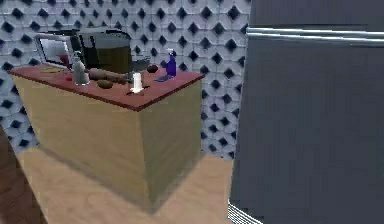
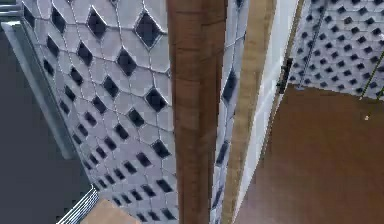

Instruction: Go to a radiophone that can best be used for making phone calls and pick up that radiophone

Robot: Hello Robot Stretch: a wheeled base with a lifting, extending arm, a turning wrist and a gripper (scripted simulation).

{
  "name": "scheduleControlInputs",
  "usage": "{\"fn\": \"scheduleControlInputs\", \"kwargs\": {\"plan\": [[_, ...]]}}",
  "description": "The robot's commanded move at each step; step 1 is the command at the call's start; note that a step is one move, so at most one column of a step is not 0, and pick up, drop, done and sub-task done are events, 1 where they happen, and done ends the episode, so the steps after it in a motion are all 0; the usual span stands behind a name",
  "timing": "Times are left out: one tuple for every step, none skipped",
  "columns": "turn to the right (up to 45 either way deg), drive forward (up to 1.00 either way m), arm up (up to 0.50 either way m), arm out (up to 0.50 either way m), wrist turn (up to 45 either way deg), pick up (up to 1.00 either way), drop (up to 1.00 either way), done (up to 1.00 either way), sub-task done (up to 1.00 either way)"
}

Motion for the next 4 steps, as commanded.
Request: {"fn": "scheduleControlInputs", "kwargs": {"plan": [[0.0, 0.85, 0.0, 0.0, 0.0, 0.0, 0.0, 0.0, 0.0], [-45.0, 0.0, 0.0, 0.0, 0.0, 0.0, 0.0, 0.0, 0.0], [-45.0, 0.0, 0.0, 0.0, 0.0, 0.0, 0.0, 0.0, 0.0], [-12.0, 0.0, 0.0, 0.0, 0.0, 0.0, 0.0, 0.0, 0.0]]}}
